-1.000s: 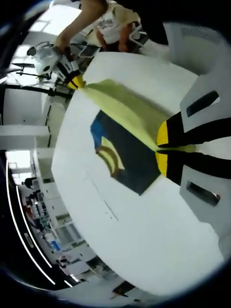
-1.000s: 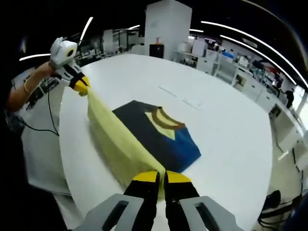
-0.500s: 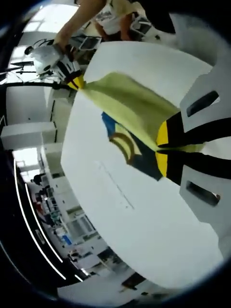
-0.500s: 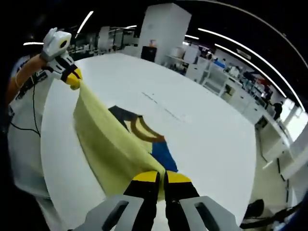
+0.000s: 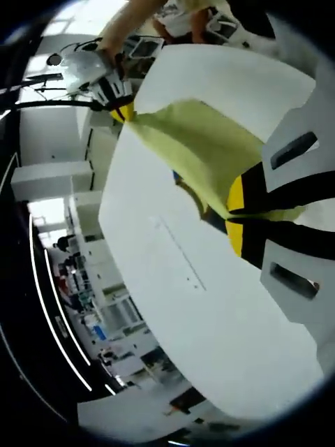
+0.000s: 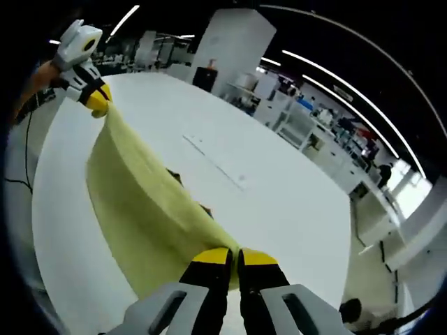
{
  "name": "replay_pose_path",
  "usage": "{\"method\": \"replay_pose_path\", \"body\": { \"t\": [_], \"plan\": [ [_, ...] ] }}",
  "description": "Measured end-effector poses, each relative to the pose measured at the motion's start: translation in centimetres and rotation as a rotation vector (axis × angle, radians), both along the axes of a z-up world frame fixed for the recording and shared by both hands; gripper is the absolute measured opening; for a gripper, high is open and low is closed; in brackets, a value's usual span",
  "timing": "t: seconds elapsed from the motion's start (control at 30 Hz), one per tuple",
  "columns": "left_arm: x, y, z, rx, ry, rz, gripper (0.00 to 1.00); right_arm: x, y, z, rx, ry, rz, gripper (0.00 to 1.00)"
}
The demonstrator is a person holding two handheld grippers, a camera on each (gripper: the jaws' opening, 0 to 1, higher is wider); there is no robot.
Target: Fold the garment on the visible template until the final outline fits inside the template.
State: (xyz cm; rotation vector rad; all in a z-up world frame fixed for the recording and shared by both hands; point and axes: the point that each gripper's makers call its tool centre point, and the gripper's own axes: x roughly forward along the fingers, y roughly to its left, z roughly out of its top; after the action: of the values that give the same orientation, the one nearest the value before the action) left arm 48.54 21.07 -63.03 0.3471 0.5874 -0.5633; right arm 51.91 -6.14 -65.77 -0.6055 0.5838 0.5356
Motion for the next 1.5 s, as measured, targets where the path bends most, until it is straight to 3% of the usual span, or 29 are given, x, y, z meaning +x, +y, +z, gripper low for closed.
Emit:
{"method": "replay_pose_path", "body": {
  "t": [0.3,0.5,0.67,0.93,1.1,1.3,1.5],
  "plan": [
    [2.4,0.3,-2.3,0.036,0.011,-0.007,0.0,2.3,-0.1,-2.8,0.037,0.017,-0.058,0.0],
    [4.6,0.6,-5.2,0.024,0.046,0.002,0.0,3.5,-0.3,-5.5,0.017,0.06,-0.073,0.0],
    [5.5,0.8,-8.2,0.059,0.097,-0.012,0.0,4.1,-0.1,-7.8,0.005,0.106,-0.068,0.0],
    [7.4,1.4,-11.8,0.03,0.145,-0.007,0.0,5.4,0.0,-10.7,0.013,0.162,-0.058,0.01],
    [8.2,1.4,-13.0,0.027,0.156,-0.014,0.0,5.7,-0.2,-12.2,0.019,0.198,-0.04,0.02],
    [8.6,1.6,-15.0,0.079,0.168,-0.058,0.0,5.9,-0.4,-13.4,0.039,0.235,-0.031,0.05],
    [8.8,1.9,-15.6,0.097,0.159,-0.068,0.02,6.1,-0.6,-13.8,0.073,0.254,-0.026,0.09]
  ]
}}
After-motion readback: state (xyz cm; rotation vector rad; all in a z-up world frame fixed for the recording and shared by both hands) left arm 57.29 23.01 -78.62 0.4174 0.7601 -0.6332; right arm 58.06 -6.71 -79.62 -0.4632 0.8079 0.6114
